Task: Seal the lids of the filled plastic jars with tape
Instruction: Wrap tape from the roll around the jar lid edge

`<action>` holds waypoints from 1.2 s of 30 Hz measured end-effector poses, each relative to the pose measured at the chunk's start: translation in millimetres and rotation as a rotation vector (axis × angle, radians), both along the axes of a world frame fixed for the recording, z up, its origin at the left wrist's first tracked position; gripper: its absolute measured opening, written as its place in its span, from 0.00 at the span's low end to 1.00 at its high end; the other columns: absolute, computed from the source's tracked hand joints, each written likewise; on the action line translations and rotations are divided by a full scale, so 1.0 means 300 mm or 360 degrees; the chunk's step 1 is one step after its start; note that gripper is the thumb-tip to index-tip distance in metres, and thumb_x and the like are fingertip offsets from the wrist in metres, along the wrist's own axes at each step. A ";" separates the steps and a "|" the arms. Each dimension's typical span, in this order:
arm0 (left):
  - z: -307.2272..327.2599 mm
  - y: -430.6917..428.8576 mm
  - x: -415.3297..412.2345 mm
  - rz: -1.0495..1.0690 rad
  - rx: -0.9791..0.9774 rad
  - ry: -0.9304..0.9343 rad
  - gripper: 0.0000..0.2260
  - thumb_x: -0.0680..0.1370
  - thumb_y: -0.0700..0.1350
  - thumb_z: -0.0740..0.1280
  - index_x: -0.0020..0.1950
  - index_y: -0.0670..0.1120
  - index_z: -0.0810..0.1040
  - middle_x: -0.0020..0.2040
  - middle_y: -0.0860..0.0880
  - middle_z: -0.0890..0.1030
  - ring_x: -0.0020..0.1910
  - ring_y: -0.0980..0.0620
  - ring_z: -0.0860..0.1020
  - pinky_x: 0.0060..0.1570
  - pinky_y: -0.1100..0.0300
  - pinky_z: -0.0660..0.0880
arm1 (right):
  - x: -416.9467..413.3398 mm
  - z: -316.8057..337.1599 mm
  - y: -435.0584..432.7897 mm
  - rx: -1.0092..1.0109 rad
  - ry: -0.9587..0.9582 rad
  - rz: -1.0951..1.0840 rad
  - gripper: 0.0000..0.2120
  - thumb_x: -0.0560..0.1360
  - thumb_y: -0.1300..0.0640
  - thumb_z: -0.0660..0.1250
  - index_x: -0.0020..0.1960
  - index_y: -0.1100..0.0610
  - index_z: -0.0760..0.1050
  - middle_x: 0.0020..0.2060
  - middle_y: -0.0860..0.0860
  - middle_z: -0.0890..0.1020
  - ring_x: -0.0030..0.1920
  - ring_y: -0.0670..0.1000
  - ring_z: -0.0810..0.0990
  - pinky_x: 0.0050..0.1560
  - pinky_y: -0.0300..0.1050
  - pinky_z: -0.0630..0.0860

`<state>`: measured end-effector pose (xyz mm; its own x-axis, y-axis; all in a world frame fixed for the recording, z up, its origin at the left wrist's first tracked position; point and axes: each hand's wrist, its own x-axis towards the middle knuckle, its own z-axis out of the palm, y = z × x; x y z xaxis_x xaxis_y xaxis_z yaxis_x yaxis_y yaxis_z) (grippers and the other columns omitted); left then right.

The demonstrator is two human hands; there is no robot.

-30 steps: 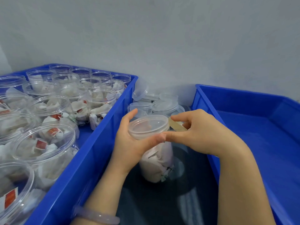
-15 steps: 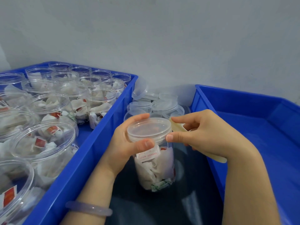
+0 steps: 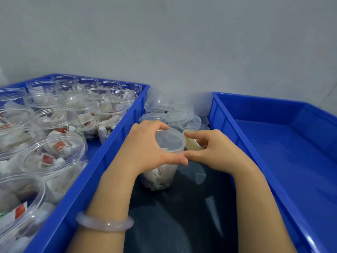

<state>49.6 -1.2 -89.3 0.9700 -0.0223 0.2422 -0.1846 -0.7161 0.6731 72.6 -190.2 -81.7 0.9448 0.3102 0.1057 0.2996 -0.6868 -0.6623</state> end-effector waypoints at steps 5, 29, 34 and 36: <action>-0.004 0.008 -0.012 -0.0099 -0.0050 0.0101 0.43 0.57 0.61 0.77 0.70 0.59 0.66 0.67 0.59 0.69 0.66 0.57 0.66 0.61 0.57 0.68 | -0.074 -0.042 -0.021 0.0126 -0.0039 -0.0024 0.31 0.66 0.40 0.70 0.63 0.55 0.70 0.51 0.50 0.83 0.51 0.50 0.80 0.56 0.57 0.76; 0.142 -0.056 0.021 -0.0437 0.0589 0.0643 0.33 0.64 0.47 0.79 0.62 0.60 0.64 0.62 0.55 0.67 0.59 0.50 0.70 0.52 0.53 0.72 | -0.129 -0.009 0.012 0.0165 -0.0245 -0.0062 0.18 0.68 0.51 0.75 0.40 0.61 0.70 0.24 0.42 0.64 0.28 0.45 0.61 0.29 0.36 0.60; 0.123 -0.117 0.019 -0.0288 0.0951 0.0466 0.33 0.63 0.51 0.77 0.61 0.56 0.63 0.60 0.50 0.68 0.60 0.46 0.65 0.54 0.50 0.66 | -0.106 0.003 0.013 0.0065 -0.0312 -0.0067 0.23 0.64 0.49 0.78 0.51 0.62 0.76 0.35 0.51 0.75 0.36 0.50 0.70 0.35 0.41 0.69; 0.107 -0.149 0.015 -0.0219 0.1004 0.0381 0.31 0.62 0.55 0.78 0.54 0.55 0.62 0.56 0.50 0.69 0.61 0.44 0.65 0.60 0.46 0.63 | -0.103 0.018 0.010 -0.0003 -0.0284 -0.0105 0.22 0.64 0.51 0.77 0.56 0.56 0.78 0.42 0.46 0.79 0.40 0.45 0.74 0.37 0.32 0.71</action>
